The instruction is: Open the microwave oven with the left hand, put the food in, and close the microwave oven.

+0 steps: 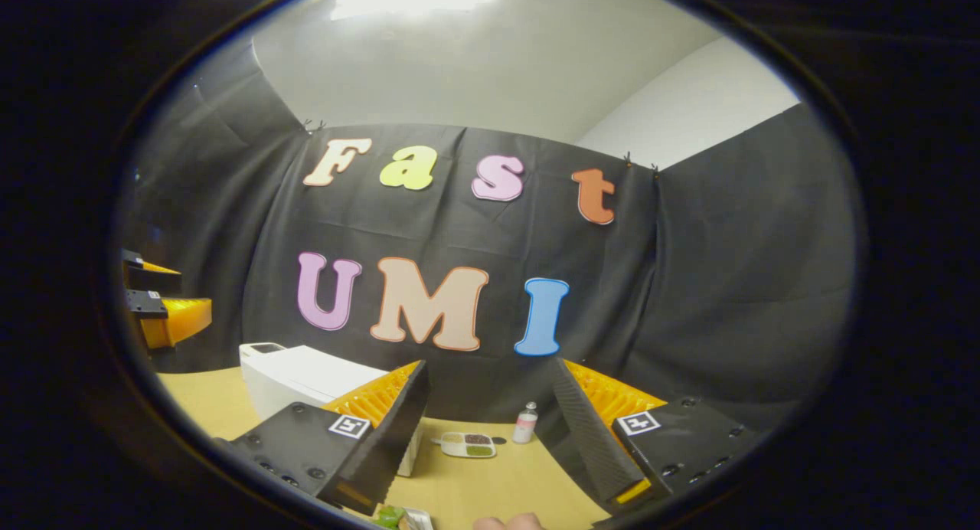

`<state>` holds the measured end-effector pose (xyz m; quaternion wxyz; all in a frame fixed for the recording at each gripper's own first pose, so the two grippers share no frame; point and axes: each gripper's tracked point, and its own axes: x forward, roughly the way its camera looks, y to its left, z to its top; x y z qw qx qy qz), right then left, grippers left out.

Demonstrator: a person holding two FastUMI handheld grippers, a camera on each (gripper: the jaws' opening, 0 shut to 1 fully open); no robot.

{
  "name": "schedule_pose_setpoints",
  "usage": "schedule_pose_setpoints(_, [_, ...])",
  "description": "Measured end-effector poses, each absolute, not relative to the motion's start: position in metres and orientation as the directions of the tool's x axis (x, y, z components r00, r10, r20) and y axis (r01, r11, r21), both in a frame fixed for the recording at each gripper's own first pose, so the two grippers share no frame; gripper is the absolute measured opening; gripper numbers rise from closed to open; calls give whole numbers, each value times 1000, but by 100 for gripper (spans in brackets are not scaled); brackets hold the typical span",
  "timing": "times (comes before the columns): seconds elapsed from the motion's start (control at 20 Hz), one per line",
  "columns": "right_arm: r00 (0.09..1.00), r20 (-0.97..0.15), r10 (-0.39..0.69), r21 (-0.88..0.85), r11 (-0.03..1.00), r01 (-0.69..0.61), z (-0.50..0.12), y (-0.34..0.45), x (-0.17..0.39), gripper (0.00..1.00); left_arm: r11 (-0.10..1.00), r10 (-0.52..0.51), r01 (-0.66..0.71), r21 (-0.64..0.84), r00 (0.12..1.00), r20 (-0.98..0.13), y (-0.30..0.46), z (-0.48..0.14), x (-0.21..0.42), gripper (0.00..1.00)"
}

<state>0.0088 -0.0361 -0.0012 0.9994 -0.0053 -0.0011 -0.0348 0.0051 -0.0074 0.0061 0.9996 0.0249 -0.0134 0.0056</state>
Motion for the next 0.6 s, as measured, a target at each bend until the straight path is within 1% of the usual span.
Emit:
schedule_pose_setpoints(0.05, [998,2,-70,-9,998,70,-3,-36,9,96,999,19,-20,49,999,27,-5,5,5,97])
schedule_pose_setpoints(0.1, [998,-3,-71,-8,997,71,-6,-35,8,100,999,25,-27,46,999,28,-3,5,5,97])
schedule_pose_setpoints(0.15, [997,-7,-74,-8,997,74,-7,-36,8,100,999,31,-32,44,999,27,-3,2,5,97])
schedule_pose_setpoints(0.2, [997,-5,-75,-9,997,75,-8,-37,9,96,998,34,-35,46,999,28,-2,2,6,97])
schedule_pose_setpoints(0.35, [996,6,-90,-32,995,90,-6,-41,8,96,995,50,-54,78,997,53,5,9,7,97])
schedule_pose_setpoints(0.45, [996,15,-90,-22,996,90,-3,-38,11,96,995,43,-49,85,997,66,2,12,7,97])
schedule_pose_setpoints(0.6, [996,25,-87,-10,996,87,-1,-40,12,96,996,40,-43,83,998,48,-1,4,7,97])
